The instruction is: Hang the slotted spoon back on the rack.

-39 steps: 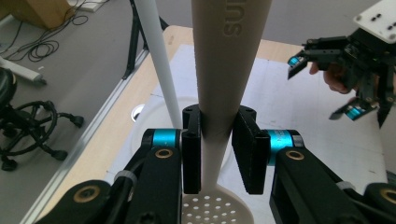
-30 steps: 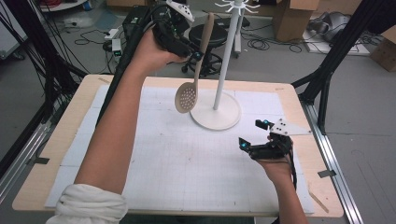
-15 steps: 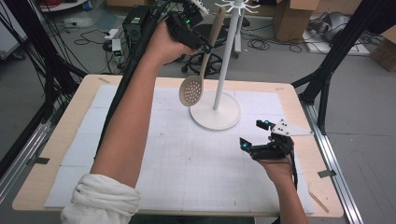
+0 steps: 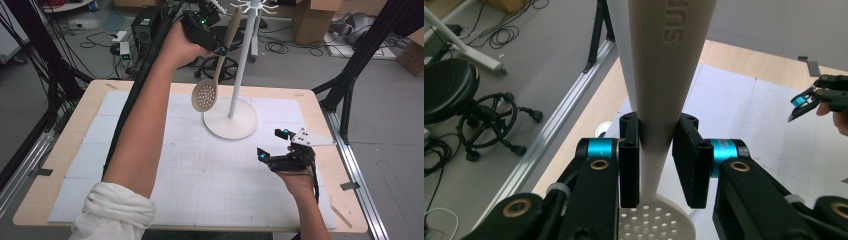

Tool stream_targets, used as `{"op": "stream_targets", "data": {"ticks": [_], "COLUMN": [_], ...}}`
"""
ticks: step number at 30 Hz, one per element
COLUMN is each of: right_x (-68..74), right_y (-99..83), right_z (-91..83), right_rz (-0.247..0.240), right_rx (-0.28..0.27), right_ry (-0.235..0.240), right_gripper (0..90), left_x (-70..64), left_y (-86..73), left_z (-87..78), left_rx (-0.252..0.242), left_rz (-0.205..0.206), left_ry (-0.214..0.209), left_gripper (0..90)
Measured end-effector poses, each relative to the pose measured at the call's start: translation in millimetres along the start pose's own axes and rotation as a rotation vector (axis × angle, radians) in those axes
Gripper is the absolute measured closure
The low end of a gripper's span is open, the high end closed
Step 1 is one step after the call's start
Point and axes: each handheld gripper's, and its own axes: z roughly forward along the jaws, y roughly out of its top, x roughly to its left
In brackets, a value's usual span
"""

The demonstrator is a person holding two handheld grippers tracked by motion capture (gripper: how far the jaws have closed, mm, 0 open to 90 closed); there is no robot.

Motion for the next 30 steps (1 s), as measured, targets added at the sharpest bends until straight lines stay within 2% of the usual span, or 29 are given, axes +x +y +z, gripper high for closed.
{"op": "stream_targets", "data": {"ticks": [3,11,19,30], "right_x": [-0.1,0.1,-0.7,-0.8], "right_y": [0.1,0.1,-0.3,-1.7], "right_z": [0.7,0.4,-0.8,-0.3], "right_rz": [-0.007,-0.007,-0.001,-0.003], "right_rx": [0.000,-0.001,-0.004,0.000], "right_ry": [0.001,0.003,0.001,0.002], "right_gripper": [2.5,2.5,2.5,2.5], "left_x": [-0.5,-0.5,11.0,17.6], "left_y": [1.3,6.4,2.3,0.4], "left_z": [1.1,7.1,8.2,11.2], "left_rx": [0.005,0.027,0.058,0.042], "left_rz": [-0.004,0.002,-0.034,-0.058], "left_ry": [-0.006,0.012,0.048,0.044], "left_gripper": [74.0,74.0,73.9,73.7]}}
